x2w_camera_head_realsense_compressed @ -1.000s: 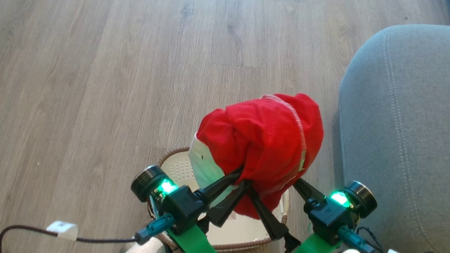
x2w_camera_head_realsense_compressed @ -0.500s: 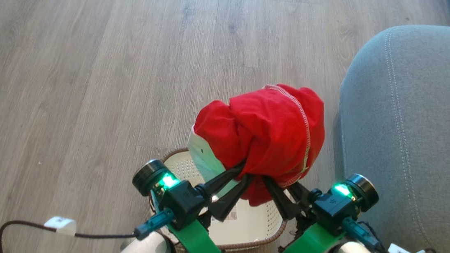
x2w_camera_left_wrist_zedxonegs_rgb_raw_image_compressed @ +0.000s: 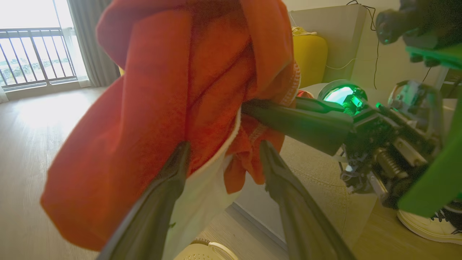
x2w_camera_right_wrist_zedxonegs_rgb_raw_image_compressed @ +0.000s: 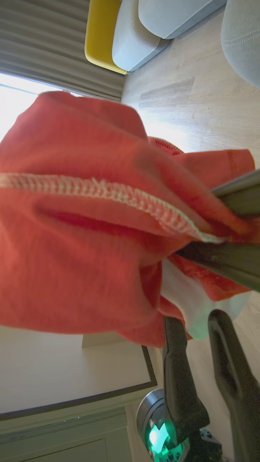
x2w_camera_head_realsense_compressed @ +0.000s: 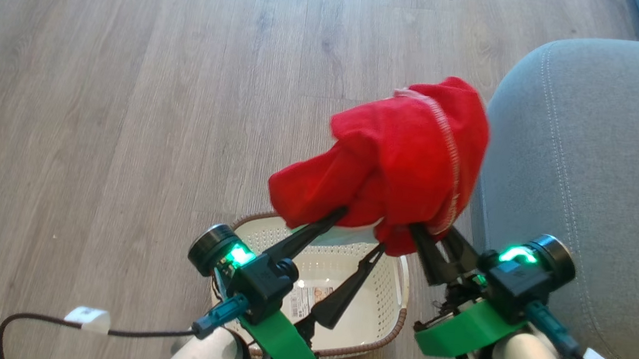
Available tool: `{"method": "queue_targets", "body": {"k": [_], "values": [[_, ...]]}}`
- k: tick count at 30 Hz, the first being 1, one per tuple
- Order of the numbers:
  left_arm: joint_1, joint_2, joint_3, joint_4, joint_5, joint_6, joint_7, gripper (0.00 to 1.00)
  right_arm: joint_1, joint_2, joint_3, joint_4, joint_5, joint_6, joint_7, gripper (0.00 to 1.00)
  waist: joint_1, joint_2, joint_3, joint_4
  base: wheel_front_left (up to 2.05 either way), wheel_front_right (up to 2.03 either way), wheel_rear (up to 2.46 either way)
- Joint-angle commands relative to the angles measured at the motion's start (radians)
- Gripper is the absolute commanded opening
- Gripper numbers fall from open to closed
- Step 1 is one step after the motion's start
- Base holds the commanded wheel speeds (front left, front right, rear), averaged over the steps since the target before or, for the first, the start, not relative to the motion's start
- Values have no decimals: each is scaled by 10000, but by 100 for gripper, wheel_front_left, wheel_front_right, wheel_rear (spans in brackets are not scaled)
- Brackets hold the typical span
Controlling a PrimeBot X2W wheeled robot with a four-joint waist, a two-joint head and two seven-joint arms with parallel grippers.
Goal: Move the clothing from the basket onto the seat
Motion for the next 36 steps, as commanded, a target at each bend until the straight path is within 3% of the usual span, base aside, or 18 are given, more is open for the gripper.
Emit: {"method": "queue_targets", "body": {"k": [1,16,24,36], "values": [[-185,-89,443,-266,134,-13,-45,100,-80,216,-113,-525,-28,-2,-67,0,0,0,-40,-10,0,0,0],[108,-82,659,5,549,-13,-45,100,301,541,-1647,-887,-59,-2,-67,0,0,0,-201,-146,0,0,0],[322,62,761,298,487,-13,-46,100,576,774,-3052,-747,-179,-2,-67,0,0,0,-74,-319,0,0,0],[688,310,700,768,424,-13,-46,100,1105,892,-4363,52,150,-2,-67,0,0,0,-34,-497,0,0,0]]}}
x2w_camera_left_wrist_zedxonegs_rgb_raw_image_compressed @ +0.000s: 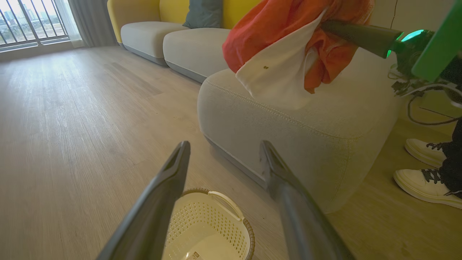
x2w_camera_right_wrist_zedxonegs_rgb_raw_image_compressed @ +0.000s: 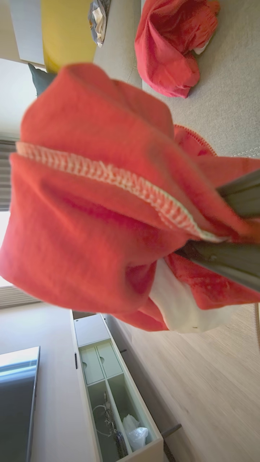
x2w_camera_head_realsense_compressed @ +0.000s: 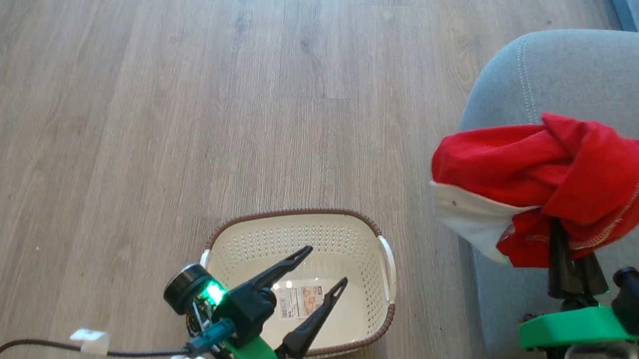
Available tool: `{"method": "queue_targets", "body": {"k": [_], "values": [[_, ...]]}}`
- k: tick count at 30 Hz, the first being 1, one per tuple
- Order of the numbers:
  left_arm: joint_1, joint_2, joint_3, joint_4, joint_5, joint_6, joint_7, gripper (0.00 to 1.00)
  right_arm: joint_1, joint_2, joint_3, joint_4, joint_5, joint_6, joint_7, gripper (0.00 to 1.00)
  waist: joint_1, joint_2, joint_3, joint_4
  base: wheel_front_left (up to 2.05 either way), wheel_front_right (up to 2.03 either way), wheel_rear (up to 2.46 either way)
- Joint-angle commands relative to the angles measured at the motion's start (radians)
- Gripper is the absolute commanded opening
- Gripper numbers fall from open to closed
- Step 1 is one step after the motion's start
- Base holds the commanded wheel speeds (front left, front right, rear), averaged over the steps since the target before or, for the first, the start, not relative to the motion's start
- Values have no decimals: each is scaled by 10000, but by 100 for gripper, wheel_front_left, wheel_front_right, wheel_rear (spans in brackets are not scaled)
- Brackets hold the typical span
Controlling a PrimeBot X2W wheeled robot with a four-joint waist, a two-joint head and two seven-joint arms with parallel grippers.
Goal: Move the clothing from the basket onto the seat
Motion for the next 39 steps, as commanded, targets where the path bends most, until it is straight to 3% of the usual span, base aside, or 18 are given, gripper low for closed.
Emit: {"method": "queue_targets", "body": {"k": [1,27,39], "values": [[-129,74,255,-213,-43,-13,-49,100,-193,11,173,-299,65,-2,-67,0,0,0,12,-10,0,0,0],[-194,81,367,-59,-14,-13,-49,100,-319,16,173,-164,205,-2,-67,0,0,0,234,-116,0,0,0],[-394,104,210,-345,13,-13,-49,100,-573,16,84,-403,156,-2,-67,0,0,0,685,-1483,0,0,0]]}}
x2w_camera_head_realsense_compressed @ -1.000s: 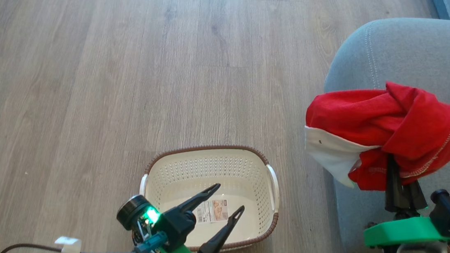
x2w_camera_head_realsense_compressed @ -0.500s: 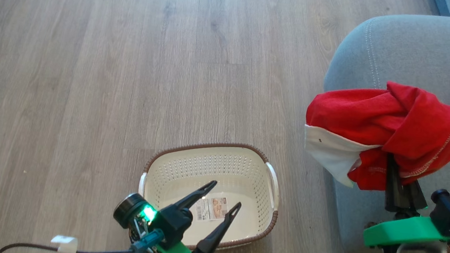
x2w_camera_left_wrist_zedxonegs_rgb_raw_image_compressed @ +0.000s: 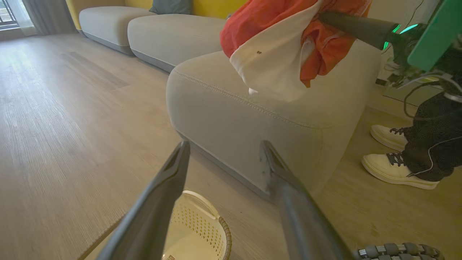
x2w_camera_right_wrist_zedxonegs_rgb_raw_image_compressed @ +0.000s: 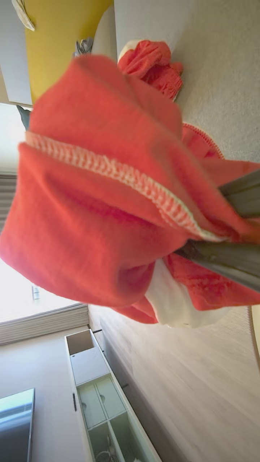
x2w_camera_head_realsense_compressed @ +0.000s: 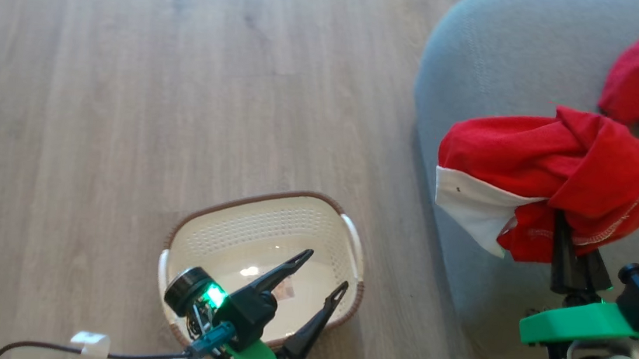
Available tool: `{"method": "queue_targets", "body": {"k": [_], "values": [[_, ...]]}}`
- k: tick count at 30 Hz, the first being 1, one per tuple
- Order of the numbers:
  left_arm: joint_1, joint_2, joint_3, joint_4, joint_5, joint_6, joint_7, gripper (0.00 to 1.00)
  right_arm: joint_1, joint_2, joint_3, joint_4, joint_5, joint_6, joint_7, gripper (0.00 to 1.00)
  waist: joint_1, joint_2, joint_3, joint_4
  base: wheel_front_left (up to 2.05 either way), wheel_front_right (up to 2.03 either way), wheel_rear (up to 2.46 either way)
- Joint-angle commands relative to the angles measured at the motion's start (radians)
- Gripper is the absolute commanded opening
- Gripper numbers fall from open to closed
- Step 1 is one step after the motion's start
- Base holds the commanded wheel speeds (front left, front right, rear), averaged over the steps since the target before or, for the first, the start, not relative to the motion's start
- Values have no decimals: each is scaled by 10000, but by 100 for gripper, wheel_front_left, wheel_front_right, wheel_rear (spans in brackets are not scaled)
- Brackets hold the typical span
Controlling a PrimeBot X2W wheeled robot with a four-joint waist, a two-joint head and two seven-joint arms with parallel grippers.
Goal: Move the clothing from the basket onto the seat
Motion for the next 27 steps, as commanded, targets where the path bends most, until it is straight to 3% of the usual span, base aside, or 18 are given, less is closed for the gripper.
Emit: {"method": "queue_targets", "body": {"k": [1,16,27], "values": [[-524,80,232,-390,16,-13,-49,100,-495,-42,156,-446,-12,-2,-67,0,0,0,227,-519,0,0,0],[-968,422,-252,-640,163,-13,-49,100,-481,-41,-37,-787,333,-2,-67,0,0,0,874,-2949,0,0,0],[-1081,464,-546,-636,183,-13,-49,100,-431,-41,-125,-854,576,-2,-67,0,0,0,1037,-3759,0,0,0]]}}
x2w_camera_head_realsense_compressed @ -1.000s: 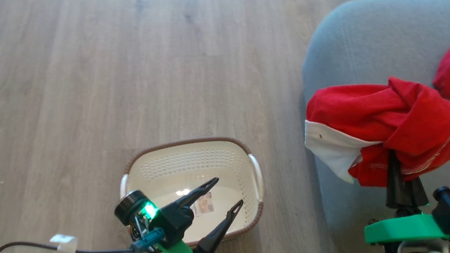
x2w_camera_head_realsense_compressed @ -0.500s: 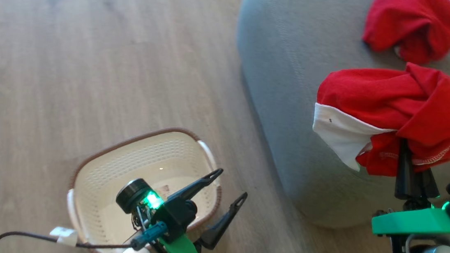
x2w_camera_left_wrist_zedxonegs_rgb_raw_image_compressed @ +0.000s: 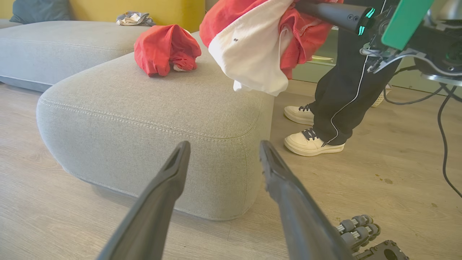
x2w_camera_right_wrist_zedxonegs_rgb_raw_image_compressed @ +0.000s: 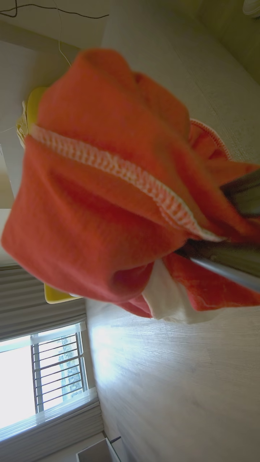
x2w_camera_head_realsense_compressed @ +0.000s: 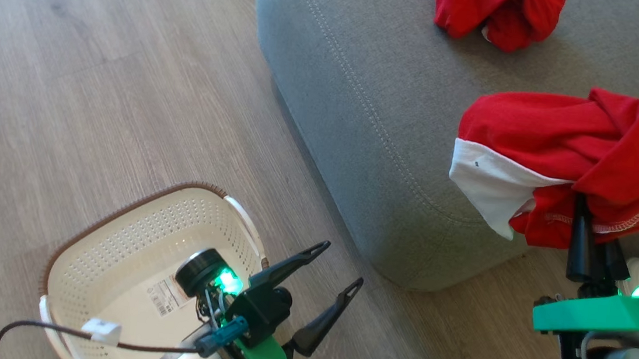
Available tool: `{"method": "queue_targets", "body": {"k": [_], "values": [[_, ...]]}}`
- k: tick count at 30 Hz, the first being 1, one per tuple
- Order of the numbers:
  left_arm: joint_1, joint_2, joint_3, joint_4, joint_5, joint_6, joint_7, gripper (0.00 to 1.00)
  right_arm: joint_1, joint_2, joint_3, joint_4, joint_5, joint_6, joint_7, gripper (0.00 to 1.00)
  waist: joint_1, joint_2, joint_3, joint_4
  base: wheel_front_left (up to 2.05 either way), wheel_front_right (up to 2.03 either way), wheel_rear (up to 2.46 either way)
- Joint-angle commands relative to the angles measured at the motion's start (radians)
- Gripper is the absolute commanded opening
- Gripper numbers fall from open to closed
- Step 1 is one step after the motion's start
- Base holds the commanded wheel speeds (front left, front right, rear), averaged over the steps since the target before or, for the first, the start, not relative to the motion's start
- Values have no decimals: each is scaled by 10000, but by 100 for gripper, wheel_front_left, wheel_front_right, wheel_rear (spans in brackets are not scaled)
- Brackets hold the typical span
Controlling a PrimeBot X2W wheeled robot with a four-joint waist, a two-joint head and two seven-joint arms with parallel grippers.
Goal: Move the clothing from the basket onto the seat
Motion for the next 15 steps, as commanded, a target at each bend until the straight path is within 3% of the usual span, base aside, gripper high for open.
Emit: {"method": "queue_targets", "body": {"k": [1,15], "values": [[-365,31,250,-320,57,-12,-49,100,-256,-78,154,-413,47,-2,-67,0,0,0,22,-29,0,0,0],[-424,111,149,-323,14,-12,-49,100,-390,-78,-85,-523,79,-2,-67,0,0,0,123,155,0,0,0]]}}
